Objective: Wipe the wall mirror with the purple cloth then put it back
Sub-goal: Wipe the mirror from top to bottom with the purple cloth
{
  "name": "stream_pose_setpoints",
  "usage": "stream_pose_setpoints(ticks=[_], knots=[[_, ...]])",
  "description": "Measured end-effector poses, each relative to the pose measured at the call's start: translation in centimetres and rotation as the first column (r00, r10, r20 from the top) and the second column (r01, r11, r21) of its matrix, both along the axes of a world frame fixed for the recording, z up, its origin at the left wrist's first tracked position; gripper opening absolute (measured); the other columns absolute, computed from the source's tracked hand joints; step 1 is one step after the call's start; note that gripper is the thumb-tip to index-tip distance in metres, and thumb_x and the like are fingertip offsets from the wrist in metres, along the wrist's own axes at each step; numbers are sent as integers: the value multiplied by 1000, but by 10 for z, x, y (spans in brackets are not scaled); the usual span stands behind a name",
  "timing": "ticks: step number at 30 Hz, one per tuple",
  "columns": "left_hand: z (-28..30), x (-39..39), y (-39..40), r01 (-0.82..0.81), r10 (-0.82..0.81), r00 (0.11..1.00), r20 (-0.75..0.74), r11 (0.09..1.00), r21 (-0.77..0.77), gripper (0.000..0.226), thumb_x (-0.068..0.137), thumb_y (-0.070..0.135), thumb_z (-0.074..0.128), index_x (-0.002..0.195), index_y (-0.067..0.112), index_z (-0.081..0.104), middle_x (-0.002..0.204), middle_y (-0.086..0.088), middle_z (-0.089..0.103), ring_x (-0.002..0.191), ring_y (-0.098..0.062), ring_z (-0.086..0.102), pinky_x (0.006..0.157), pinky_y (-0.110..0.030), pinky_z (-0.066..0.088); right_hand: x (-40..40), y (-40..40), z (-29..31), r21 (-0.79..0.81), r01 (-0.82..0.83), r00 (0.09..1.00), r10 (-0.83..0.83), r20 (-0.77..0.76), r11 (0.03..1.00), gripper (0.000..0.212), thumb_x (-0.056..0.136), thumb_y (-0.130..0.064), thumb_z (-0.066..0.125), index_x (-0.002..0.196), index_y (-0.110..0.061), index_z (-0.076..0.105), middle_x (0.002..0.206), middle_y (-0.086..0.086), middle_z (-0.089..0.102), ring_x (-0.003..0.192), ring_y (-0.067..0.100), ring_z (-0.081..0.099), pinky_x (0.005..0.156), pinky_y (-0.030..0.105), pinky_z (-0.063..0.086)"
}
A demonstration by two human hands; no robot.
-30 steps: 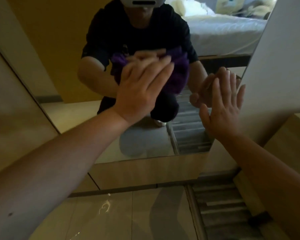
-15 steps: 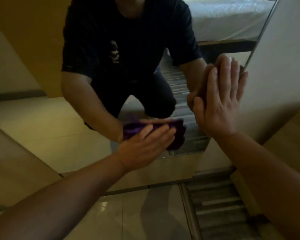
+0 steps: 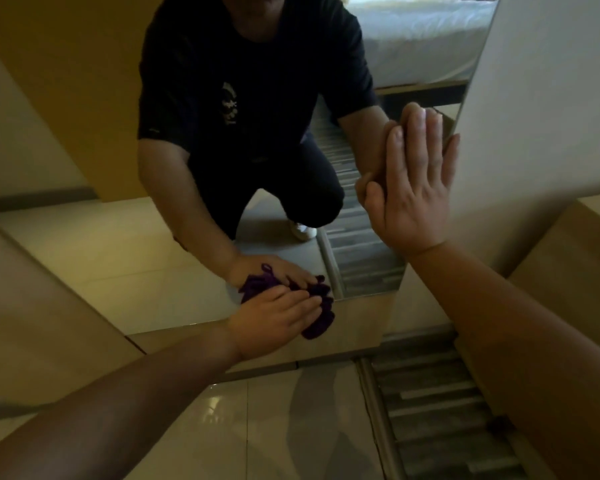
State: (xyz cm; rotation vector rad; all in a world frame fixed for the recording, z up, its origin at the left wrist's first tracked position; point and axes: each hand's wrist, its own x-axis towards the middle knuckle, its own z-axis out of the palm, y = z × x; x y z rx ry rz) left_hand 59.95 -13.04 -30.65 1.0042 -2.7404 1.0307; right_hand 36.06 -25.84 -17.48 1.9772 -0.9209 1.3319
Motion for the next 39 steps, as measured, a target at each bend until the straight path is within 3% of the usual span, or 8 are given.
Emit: stream_pose_setpoints(ticks=[7, 10, 13, 21, 27, 30, 34, 39], knots=[[168, -52, -24, -140, -51, 841, -538, 941, -308, 38, 100, 4, 48, 137, 10, 54, 139, -9, 58, 124, -27, 54, 97, -45, 39, -30, 27, 16, 203, -180, 983, 180, 17, 963, 51, 104, -25, 35, 151, -5, 30, 158, 22, 24, 149, 38, 17, 120, 59, 13], [236, -77, -52, -213, -156, 790, -593, 836, -505, 36, 104, 9, 39, 133, 8, 61, 137, -10, 60, 125, -26, 55, 102, -42, 39, -55, 23, 18, 292, -109, 992, 84, 98, 950, 51, 106, -27, 28, 153, -7, 25, 161, 20, 17, 151, 35, 12, 122, 55, 8], [255, -97, -75, -223, -153, 846, -511, 769, -600, 33, 105, 13, 45, 133, 11, 61, 140, -7, 58, 130, -26, 54, 106, -43, 43, -75, 7, 19, 395, 28, 994, -67, 85, 918, 53, 107, -29, 24, 156, -11, 15, 164, 15, 8, 153, 27, 1, 124, 45, -2], [153, -108, -80, -99, -73, 957, -281, 828, -552, 42, 104, 20, 46, 145, 10, 47, 151, -9, 44, 139, -27, 43, 112, -47, 39, -74, -44, -7, 226, 108, 992, -119, 37, 968, 62, 104, -27, 45, 153, 0, 19, 157, 32, 18, 149, 36, 5, 121, 54, 7], [82, -105, -81, -43, -45, 981, -191, 902, -430, 50, 104, 18, 34, 151, 4, 32, 155, -10, 37, 143, -26, 36, 116, -43, 27, -77, -56, -15, 135, 83, 995, -89, 43, 987, 57, 106, -34, 30, 151, -1, 22, 155, 33, 23, 145, 47, 18, 120, 56, 9], [31, -99, -77, 20, -29, 999, -17, 918, -395, 49, 103, 17, 36, 150, 4, 38, 155, -10, 40, 142, -26, 38, 117, -43, 27, -76, -57, -14, 128, 59, 995, -68, 71, 990, 56, 106, -33, 31, 151, -2, 22, 154, 33, 24, 144, 47, 17, 120, 58, 10], [-46, -86, -66, 33, 6, 989, 145, 965, -262, 48, 102, 7, 27, 147, 6, 44, 156, -9, 38, 144, -25, 34, 123, -48, 5, -79, -63, -17, 94, 76, 995, -81, 57, 993, 57, 106, -37, 27, 151, -3, 22, 152, 33, 28, 143, 45, 19, 119, 56, 11], [-55, -79, -61, 72, -34, 975, 219, 983, -168, 50, 97, 16, 38, 146, 9, 45, 155, -6, 40, 143, -24, 35, 121, -48, 6, -78, -65, -15, 93, 107, 993, -111, 48, 990, 57, 105, -39, 24, 150, -5, 19, 152, 32, 28, 146, 41, 17, 119, 53, 8]])
